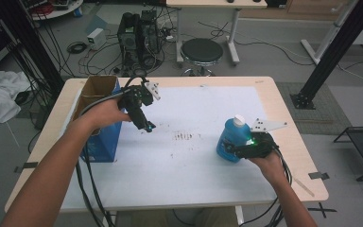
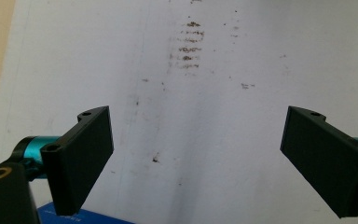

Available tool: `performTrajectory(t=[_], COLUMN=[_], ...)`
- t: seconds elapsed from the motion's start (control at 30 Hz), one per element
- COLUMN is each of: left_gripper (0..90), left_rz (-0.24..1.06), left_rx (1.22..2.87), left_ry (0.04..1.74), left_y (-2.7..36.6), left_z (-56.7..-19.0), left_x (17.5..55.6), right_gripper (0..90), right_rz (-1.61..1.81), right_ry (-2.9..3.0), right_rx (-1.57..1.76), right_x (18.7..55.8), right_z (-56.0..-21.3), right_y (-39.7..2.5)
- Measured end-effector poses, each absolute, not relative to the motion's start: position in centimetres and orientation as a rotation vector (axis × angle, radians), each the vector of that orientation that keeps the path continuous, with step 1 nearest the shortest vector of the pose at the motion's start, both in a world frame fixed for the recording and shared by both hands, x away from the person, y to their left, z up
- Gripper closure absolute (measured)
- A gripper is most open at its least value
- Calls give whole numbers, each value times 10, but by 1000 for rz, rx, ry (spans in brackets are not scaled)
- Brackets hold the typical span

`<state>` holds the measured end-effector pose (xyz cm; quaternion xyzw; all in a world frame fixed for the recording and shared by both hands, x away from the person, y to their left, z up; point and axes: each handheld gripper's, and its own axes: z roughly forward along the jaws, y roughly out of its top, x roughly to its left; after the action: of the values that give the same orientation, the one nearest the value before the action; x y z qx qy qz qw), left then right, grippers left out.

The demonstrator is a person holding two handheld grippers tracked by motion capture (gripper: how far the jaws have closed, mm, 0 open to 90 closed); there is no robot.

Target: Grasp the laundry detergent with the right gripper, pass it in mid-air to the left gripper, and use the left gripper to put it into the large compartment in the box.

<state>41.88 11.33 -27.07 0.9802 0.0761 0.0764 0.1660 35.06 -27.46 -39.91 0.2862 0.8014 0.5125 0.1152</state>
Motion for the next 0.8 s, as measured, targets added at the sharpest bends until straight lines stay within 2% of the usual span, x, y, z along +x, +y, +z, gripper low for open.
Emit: performTrajectory(t=[0.27,0.8], left_gripper=[93,93], left_rz=[219,213], left_rx=[2767,2775], left_ry=[235,242], left_y=[112,115], left_z=[-273,-274], left_x=[418,419], right_gripper=[328,409], right_rz=[1495,1487], right_ry=[2331,2310], right_rx=[837,812], right_x=[352,351], right_z=[-399,-400], right_y=[-276,-274])
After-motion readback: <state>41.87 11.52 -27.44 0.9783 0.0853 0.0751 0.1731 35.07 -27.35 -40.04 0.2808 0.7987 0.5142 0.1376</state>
